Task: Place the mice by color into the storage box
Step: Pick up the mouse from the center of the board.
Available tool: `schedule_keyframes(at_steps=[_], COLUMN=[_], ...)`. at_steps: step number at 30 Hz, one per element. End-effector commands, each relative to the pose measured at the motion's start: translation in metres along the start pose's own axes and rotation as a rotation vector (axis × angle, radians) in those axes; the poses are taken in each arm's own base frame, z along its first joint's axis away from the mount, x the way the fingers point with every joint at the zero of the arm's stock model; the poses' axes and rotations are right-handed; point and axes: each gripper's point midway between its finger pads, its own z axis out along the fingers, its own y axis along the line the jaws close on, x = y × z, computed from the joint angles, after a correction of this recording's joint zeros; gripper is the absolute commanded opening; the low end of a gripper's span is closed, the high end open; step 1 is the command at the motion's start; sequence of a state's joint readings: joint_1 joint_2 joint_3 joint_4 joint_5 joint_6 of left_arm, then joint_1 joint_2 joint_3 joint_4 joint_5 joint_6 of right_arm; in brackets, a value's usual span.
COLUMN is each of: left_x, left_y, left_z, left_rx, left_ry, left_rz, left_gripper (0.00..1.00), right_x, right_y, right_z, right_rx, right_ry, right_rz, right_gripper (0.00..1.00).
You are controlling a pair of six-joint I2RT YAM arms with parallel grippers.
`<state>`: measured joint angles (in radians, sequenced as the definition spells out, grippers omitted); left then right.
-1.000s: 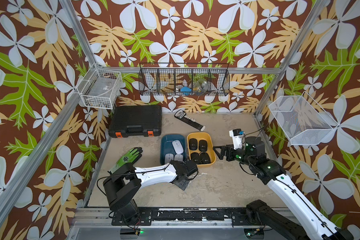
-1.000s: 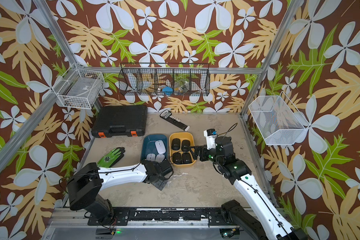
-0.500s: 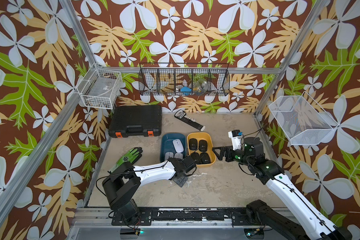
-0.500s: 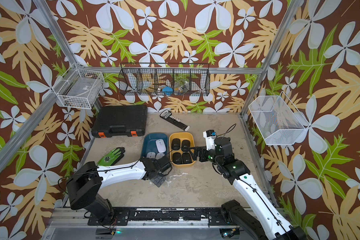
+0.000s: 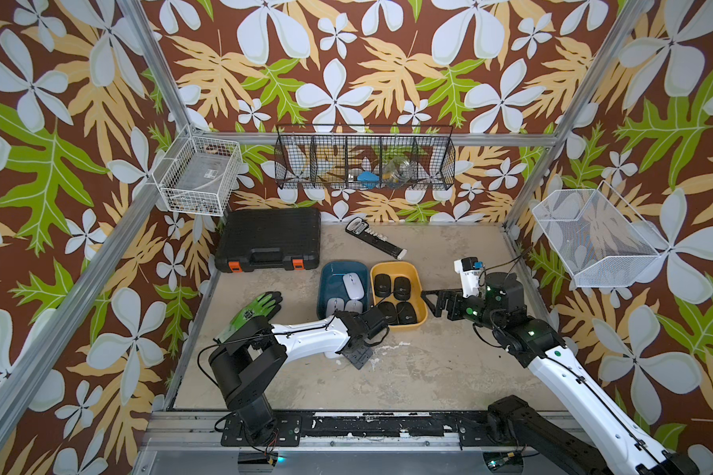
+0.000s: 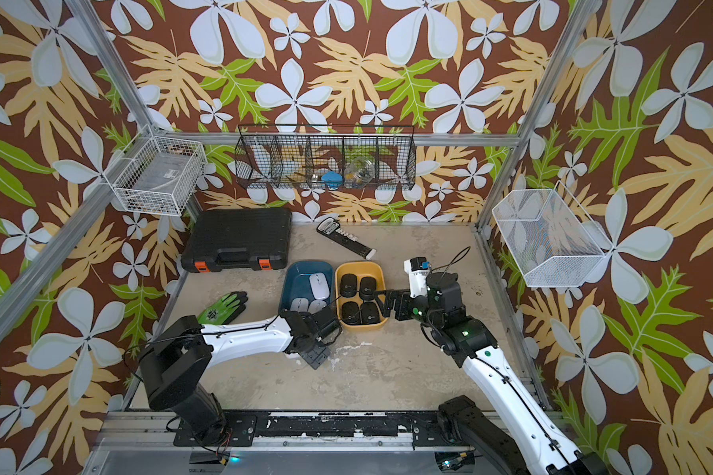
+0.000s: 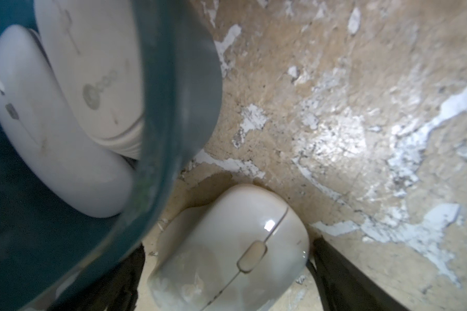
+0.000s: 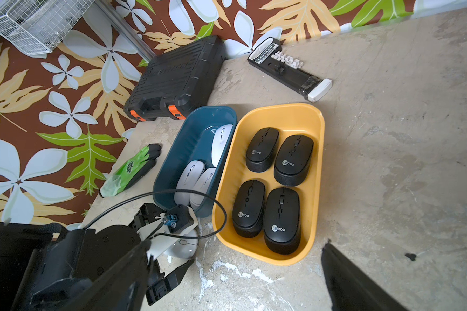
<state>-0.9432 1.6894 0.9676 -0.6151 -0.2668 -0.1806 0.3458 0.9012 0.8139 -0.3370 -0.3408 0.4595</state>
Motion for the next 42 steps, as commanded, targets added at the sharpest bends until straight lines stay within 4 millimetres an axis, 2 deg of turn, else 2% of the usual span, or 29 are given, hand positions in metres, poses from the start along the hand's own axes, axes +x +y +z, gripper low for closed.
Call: schedule_keyframes(at_steps=[1, 10, 16, 21, 25, 30, 35, 38, 42], left_x=[0.021, 0.028, 0.036, 0.046, 0.038, 0.036, 0.046, 0.047, 0.035], left_y=[-0.022, -0.053, -0.046, -0.044, -0.045, -0.048, -0.048, -0.046, -0.046], left_z=[0.006, -0.004, -0.011, -0.003, 0.002, 0.004, -0.001, -0.006, -0.023], left_rx=[0.119, 0.313, 0.302, 0.285, 0.281, 0.295, 0.312, 0.314, 0.343], left_ry=[0.100, 0.132, 0.126, 0.147, 0.123, 0.135, 0.137, 0.126, 0.074], left_rz=[-0.012, -0.160, -0.249, -0.270, -0.278, -0.261, -0.277, -0.294, -0.319], left_gripper=[0.98, 0.95, 1.00, 1.00, 0.99, 0.79, 0.64, 0.62, 0.59], right_x=[-0.004, -0.003, 0.001, 0.002, 0.001, 0.001, 0.001, 0.001, 0.001], right_y=[0.000, 0.000, -0.001, 0.000, 0.001, 0.000, -0.001, -0.002, -0.001], right_z=[-0.002, -0.004, -0.006, -0.006, -0.006, -0.009, -0.010, -0.008, -0.005], right_rx=[0.005, 0.009, 0.008, 0.000, -0.007, 0.003, 0.014, 0.012, 0.002], right_ry=[-0.015, -0.016, -0.016, -0.022, -0.022, -0.022, -0.027, -0.028, -0.022], right_rz=[-0.011, -0.016, -0.014, -0.004, -0.001, -0.009, -0.011, -0.005, 0.002], right_gripper=[1.00, 1.00, 1.00, 1.00, 1.00, 1.00, 1.00, 1.00, 1.00])
